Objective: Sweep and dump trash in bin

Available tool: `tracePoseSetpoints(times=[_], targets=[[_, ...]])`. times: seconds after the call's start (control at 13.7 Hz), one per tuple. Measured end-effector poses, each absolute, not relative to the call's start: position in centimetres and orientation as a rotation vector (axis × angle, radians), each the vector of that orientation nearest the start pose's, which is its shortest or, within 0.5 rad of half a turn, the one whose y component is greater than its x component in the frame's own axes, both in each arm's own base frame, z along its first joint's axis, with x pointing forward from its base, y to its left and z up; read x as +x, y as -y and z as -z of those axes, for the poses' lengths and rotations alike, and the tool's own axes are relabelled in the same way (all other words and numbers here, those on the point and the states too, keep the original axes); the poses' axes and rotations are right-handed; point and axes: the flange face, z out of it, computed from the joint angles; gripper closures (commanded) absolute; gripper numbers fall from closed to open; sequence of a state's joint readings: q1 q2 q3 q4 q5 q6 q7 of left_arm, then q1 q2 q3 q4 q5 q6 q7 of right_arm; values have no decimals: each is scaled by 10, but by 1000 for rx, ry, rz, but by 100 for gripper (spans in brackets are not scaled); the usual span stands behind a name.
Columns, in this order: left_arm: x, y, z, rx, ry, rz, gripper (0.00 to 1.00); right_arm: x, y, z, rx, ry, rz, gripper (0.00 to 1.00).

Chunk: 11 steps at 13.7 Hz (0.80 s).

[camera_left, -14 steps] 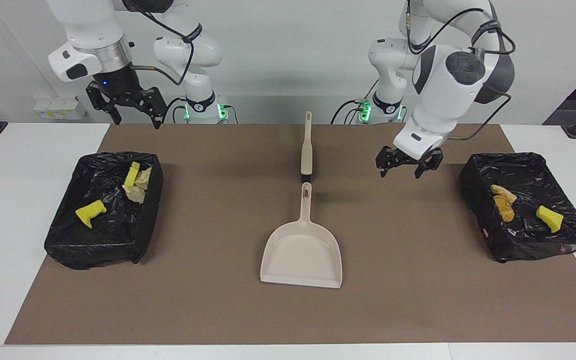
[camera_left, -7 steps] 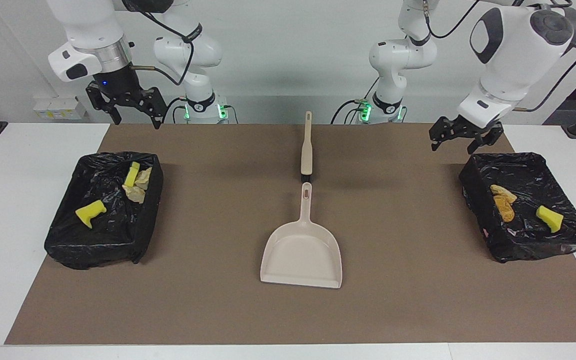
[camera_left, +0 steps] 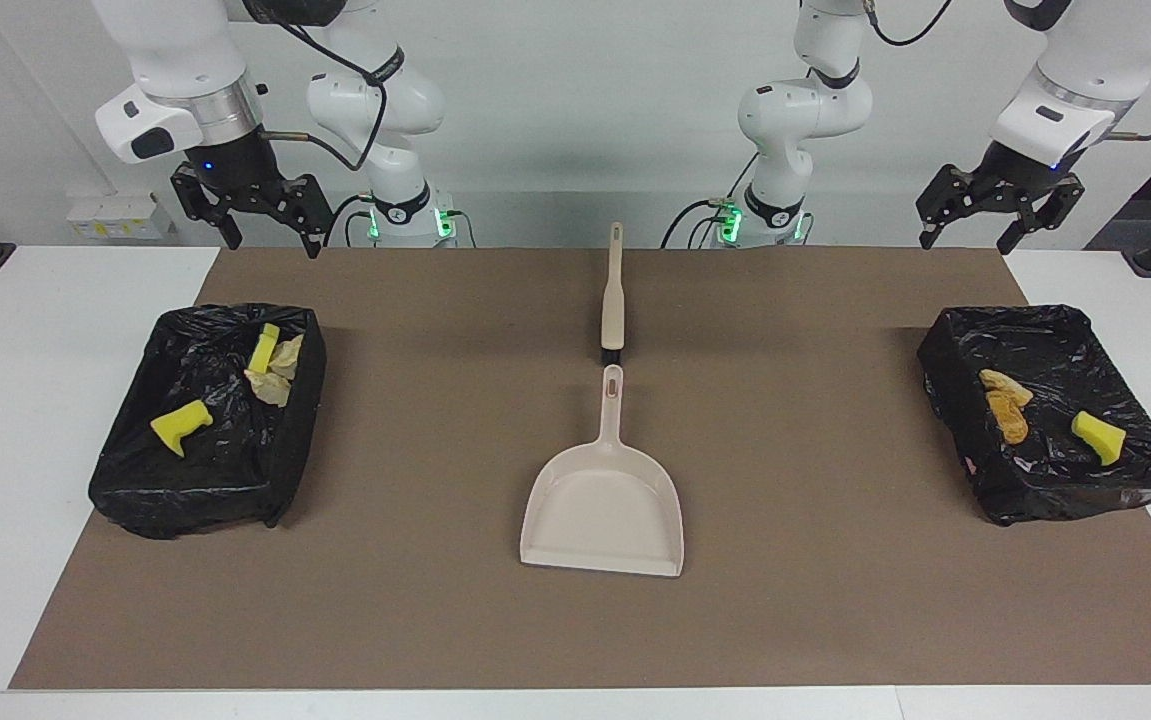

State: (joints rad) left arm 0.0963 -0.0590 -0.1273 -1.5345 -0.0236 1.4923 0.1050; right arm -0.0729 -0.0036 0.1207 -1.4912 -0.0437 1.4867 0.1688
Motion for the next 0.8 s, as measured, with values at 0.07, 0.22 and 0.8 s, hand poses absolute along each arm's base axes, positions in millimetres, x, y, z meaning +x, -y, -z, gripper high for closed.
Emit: tracePoseSetpoints(times=[0.07,0.22,0.8], targets=[[528,22,-667,-3151,-205,28,0,545,-21,-656,-3179,-199,6,0],[527,24,-666,-3153,-192,22,0,545,-21,-656,-3179,-200,6,0],[523,27,-670,-3172,-131,29,0,545,-20,-656,-3179,-202,6,0]])
